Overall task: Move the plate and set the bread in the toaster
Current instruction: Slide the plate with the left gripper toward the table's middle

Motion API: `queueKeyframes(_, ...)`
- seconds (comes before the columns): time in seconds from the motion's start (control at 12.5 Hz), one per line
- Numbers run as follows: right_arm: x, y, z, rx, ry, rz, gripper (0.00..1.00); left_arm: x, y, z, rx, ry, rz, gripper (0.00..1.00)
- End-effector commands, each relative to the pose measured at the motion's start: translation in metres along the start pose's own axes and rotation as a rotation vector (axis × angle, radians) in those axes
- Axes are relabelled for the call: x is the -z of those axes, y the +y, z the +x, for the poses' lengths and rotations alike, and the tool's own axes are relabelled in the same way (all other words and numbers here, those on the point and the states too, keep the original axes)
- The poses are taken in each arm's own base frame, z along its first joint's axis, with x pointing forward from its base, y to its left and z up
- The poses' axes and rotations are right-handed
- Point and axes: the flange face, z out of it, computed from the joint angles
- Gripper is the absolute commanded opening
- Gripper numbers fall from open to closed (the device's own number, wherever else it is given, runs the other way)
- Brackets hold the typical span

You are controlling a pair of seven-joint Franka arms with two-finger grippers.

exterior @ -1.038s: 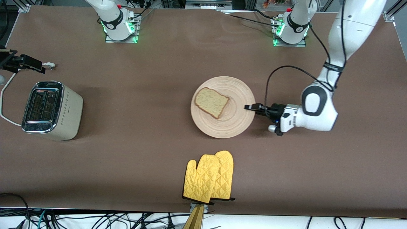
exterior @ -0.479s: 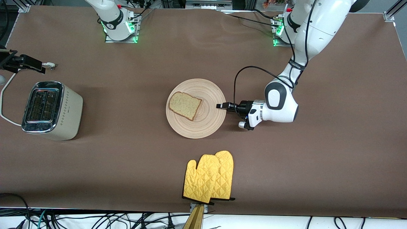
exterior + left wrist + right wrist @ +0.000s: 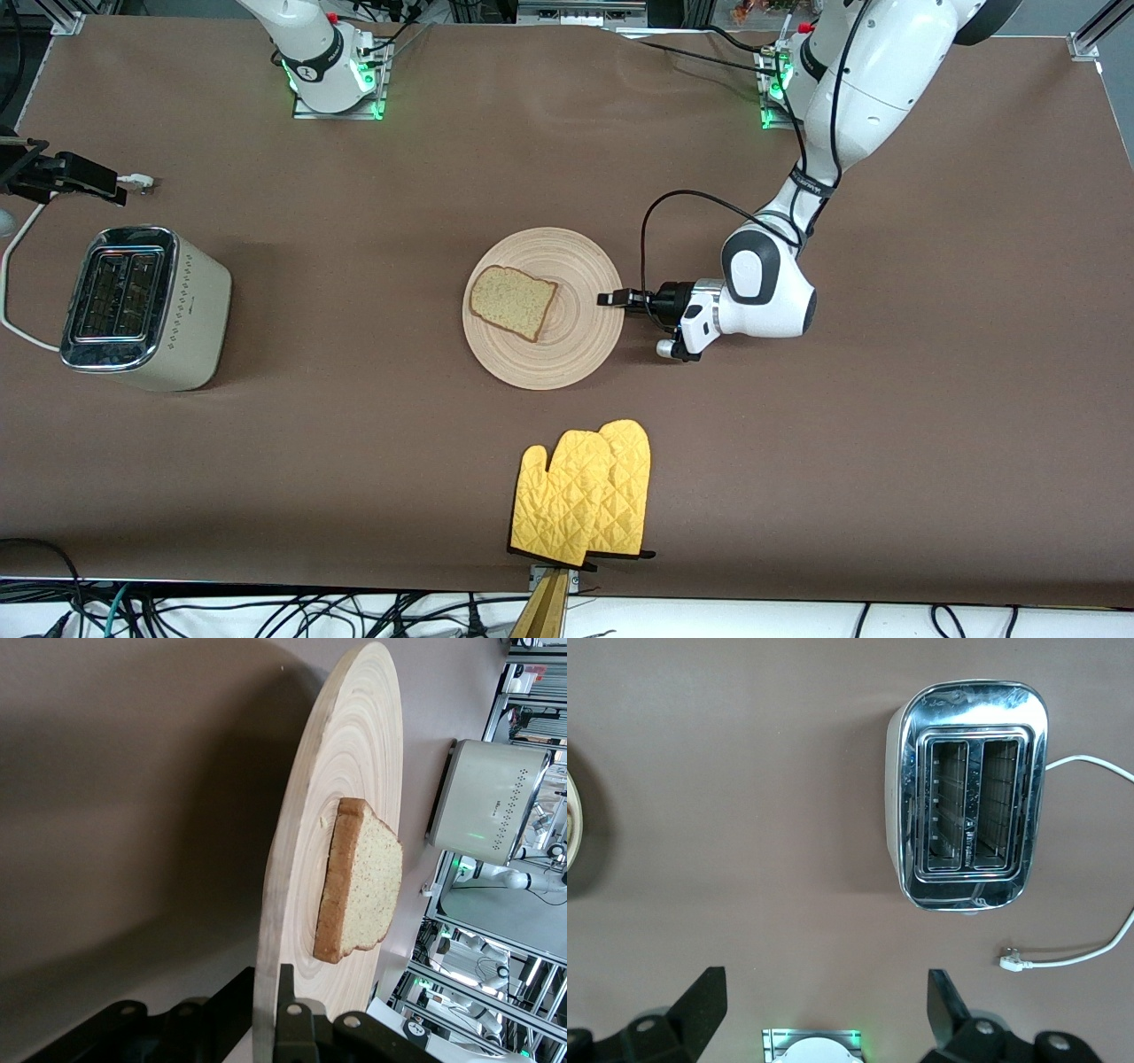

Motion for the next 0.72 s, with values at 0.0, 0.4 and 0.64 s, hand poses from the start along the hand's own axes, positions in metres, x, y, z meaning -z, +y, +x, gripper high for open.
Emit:
queueKeyframes(0.0,0.004,0.002,-0.003,0.012,0.001,0.015,1.00,0.012,0.004,0.007,0.008,0.035,-0.021,0.62)
queueKeyframes(0.4,0.003,0.001,-0.004,0.012,0.000,0.017,1.00,0.033,-0.009,0.008,0.014,0.052,-0.007,1.00)
queueKeyframes(0.64,0.003,0.001,-0.003,0.012,0.000,0.017,1.00,0.098,-0.023,0.005,0.033,0.047,0.000,1.00)
